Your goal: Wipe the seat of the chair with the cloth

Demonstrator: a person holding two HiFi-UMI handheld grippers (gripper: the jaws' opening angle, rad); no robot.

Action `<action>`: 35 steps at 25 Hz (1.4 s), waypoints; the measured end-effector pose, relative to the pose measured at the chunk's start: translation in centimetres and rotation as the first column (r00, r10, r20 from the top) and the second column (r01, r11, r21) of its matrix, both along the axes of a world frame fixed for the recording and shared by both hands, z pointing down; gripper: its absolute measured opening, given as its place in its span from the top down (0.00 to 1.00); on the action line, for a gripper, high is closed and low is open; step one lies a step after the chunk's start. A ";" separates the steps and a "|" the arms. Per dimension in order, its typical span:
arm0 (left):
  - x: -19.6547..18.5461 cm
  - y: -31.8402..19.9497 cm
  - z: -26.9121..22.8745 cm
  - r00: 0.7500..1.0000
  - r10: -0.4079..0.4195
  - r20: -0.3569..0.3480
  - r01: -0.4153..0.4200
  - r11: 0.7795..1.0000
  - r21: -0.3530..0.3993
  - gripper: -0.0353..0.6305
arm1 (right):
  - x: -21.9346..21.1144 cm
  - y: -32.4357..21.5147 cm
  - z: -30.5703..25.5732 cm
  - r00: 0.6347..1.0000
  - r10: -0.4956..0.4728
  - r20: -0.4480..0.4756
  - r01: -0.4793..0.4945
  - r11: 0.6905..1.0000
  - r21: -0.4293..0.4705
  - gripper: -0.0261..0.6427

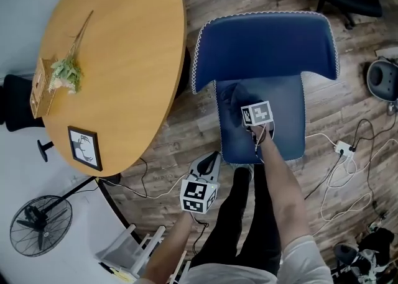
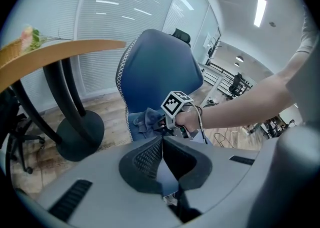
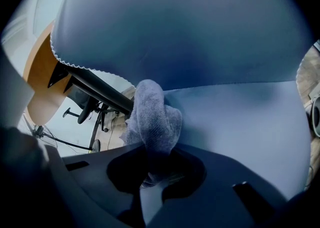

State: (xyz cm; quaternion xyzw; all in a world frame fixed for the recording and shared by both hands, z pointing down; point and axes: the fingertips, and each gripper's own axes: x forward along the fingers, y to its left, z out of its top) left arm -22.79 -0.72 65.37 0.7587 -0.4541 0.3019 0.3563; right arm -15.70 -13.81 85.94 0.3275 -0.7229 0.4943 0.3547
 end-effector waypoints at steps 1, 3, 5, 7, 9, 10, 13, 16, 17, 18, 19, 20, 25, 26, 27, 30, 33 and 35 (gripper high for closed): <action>0.1 -0.1 0.0 1.000 -0.001 -0.002 0.001 1.000 0.000 0.91 | 0.6 -0.1 0.0 1.000 0.003 -0.006 -0.003 1.000 0.003 0.87; 0.2 -0.2 0.1 1.000 0.001 -0.005 -0.001 1.000 0.001 0.91 | 1.6 -0.4 0.1 1.000 0.016 -0.016 -0.016 1.000 0.006 0.87; 0.4 -0.2 0.1 1.000 0.008 -0.004 -0.008 1.000 0.000 0.91 | 2.5 -0.5 0.2 0.999 0.034 -0.019 -0.034 0.999 0.006 0.87; 0.9 -0.2 0.2 1.000 0.015 -0.007 -0.015 1.000 -0.001 0.91 | 3.4 -0.6 0.2 0.999 0.049 -0.025 -0.049 0.999 0.007 0.87; 1.5 -0.2 0.1 1.000 0.019 -0.014 -0.019 1.000 0.001 0.91 | 4.3 -0.6 0.3 0.998 0.059 -0.031 -0.059 0.998 0.008 0.87; 1.7 -0.3 0.0 1.000 0.020 -0.018 -0.020 1.000 0.003 0.91 | 4.7 -0.6 0.3 0.998 0.060 -0.035 -0.060 0.998 0.009 0.87; 2.1 -0.2 0.0 0.999 0.016 -0.031 -0.016 1.000 0.007 0.91 | 5.8 -0.6 0.2 0.997 0.056 -0.049 -0.055 0.998 0.013 0.87; 1.8 -0.2 0.6 1.000 -0.003 -0.031 0.003 1.000 0.000 0.91 | 6.6 -0.8 0.3 0.996 0.082 -0.042 -0.081 0.997 0.014 0.87; 1.7 -0.2 0.8 1.000 -0.011 -0.029 0.011 1.000 -0.003 0.91 | 7.0 -1.0 0.3 0.995 0.094 -0.037 -0.094 0.995 0.014 0.87; 1.8 -0.1 1.0 0.999 -0.018 -0.030 0.018 1.000 -0.006 0.91 | 7.6 -1.0 0.4 0.994 0.105 -0.035 -0.105 0.994 0.013 0.87; 1.9 0.1 1.2 0.999 -0.023 -0.031 0.023 1.000 -0.009 0.91 | 8.2 -1.0 0.4 0.993 0.113 -0.034 -0.113 0.994 0.010 0.87; 2.1 0.3 1.4 0.999 -0.026 -0.032 0.025 1.000 -0.013 0.91 | 8.9 -0.9 0.5 0.992 0.118 -0.036 -0.118 0.993 0.006 0.87; 2.4 0.8 1.8 0.999 -0.026 -0.024 0.026 0.999 -0.024 0.91 | 11.0 -1.0 0.5 0.990 0.135 -0.041 -0.135 0.991 0.006 0.87; 2.7 0.9 1.9 0.999 -0.024 -0.024 0.024 0.999 -0.024 0.91 | 11.7 -1.0 0.5 0.989 0.144 -0.042 -0.143 0.990 0.009 0.87; 2.9 0.9 2.1 0.999 -0.022 -0.023 0.021 0.999 -0.025 0.91 | 12.4 -0.9 0.5 0.987 0.153 -0.045 -0.152 0.988 0.010 0.87; 3.1 0.9 2.4 1.000 -0.022 -0.021 0.021 0.999 -0.030 0.91 | 14.2 -0.7 0.6 0.983 0.175 -0.052 -0.175 0.985 0.013 0.87; 3.7 0.7 2.5 0.999 -0.026 -0.024 0.025 0.999 -0.029 0.91 | 16.0 -0.6 0.6 0.979 0.198 -0.055 -0.198 0.980 0.010 0.87; 4.7 0.7 2.5 1.000 -0.014 -0.026 0.014 1.000 -0.027 0.91 | 17.4 -0.5 0.7 0.972 0.229 -0.044 -0.229 0.973 0.001 0.87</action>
